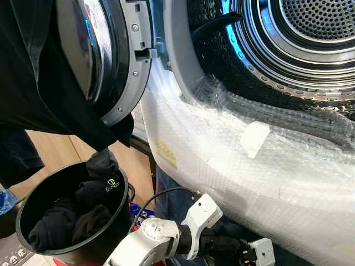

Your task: Clothes washing

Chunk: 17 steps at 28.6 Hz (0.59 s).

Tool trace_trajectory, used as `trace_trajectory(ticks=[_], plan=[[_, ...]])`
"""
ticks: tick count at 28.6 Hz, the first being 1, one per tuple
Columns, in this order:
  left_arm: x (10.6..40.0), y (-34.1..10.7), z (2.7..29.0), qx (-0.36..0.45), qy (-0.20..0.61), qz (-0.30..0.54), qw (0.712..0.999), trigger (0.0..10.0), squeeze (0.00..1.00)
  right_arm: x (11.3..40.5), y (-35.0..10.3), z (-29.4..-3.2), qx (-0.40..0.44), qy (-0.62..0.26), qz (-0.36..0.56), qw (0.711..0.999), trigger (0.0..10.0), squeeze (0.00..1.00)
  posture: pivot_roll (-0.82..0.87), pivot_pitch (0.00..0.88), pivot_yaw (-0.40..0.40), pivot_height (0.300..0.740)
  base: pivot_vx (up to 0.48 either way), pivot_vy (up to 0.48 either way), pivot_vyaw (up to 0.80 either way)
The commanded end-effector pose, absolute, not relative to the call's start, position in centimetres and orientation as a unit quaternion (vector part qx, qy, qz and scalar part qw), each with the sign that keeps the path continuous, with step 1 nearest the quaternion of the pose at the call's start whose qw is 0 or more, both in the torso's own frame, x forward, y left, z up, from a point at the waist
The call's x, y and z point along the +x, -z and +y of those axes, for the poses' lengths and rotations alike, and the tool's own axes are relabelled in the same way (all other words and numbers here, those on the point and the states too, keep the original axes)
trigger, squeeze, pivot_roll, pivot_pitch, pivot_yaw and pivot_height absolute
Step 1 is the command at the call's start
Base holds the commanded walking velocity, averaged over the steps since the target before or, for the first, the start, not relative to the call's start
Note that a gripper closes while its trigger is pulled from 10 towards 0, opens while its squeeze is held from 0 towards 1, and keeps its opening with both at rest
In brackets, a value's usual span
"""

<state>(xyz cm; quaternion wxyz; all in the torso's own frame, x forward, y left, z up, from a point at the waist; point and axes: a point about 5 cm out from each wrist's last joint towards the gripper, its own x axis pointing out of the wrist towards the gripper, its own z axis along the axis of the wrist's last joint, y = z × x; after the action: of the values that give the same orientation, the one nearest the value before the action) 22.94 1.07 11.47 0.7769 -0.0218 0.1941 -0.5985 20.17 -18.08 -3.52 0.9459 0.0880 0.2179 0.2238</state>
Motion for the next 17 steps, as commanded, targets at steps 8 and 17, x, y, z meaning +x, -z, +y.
trace_trajectory(ticks=[8,17], plan=[[22.4,-11.4,1.2,-0.010,0.603,0.192,0.775,0.0,0.00,19.3,3.8,-18.2,0.090,-0.276,0.235,0.928,0.0,0.00,0.14,0.000,0.016,0.740,0.000,0.000,0.00],[22.4,-11.4,1.1,-0.009,0.604,0.189,0.774,0.0,0.00,17.8,4.2,-17.8,0.100,-0.336,0.260,0.900,0.0,0.00,0.13,0.000,0.016,0.740,0.000,0.000,0.00]])
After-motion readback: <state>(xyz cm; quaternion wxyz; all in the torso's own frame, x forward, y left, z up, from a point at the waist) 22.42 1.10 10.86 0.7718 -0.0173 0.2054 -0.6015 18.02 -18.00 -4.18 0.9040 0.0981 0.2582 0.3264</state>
